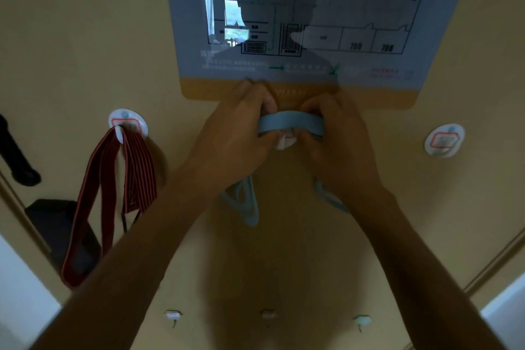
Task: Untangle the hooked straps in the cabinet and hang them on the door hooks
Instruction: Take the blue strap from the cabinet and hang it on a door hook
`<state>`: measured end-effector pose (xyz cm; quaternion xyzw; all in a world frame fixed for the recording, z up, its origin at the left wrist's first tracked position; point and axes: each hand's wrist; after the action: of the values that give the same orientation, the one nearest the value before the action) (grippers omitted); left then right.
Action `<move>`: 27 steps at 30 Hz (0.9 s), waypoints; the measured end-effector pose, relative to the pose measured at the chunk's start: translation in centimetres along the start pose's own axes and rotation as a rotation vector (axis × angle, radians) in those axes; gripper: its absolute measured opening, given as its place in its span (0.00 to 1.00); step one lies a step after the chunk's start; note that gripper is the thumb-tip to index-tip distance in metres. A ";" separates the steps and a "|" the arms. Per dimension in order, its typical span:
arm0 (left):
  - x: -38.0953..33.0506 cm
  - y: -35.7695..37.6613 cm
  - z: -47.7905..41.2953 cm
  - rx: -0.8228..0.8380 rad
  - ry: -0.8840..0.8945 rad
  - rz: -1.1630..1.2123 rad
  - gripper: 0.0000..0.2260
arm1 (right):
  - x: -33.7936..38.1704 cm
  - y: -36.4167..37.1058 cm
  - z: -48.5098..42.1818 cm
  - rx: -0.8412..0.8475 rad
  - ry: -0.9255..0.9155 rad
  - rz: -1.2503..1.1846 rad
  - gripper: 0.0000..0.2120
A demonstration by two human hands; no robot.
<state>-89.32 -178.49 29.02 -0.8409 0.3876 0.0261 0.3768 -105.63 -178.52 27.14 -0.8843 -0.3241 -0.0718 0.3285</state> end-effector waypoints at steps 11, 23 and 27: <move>0.8 0.7 1.3 0.069 -0.127 0.060 0.11 | 0.4 0.8 1.6 0.066 0.073 -0.013 0.08; -0.2 -0.3 0.6 0.093 -0.211 0.123 0.12 | 1.5 -0.1 0.7 0.087 0.062 0.025 0.08; -0.5 -0.5 0.3 0.093 -0.183 0.101 0.11 | 1.6 -0.8 0.1 0.108 0.044 0.039 0.10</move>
<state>-89.24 -177.79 29.27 -0.7959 0.3941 0.1038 0.4477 -104.83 -177.15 28.03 -0.8696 -0.3028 -0.0670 0.3842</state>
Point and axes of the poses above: each hand's wrist, its own z-axis away from the middle knuckle, its own y-axis out of the palm, x = y × z
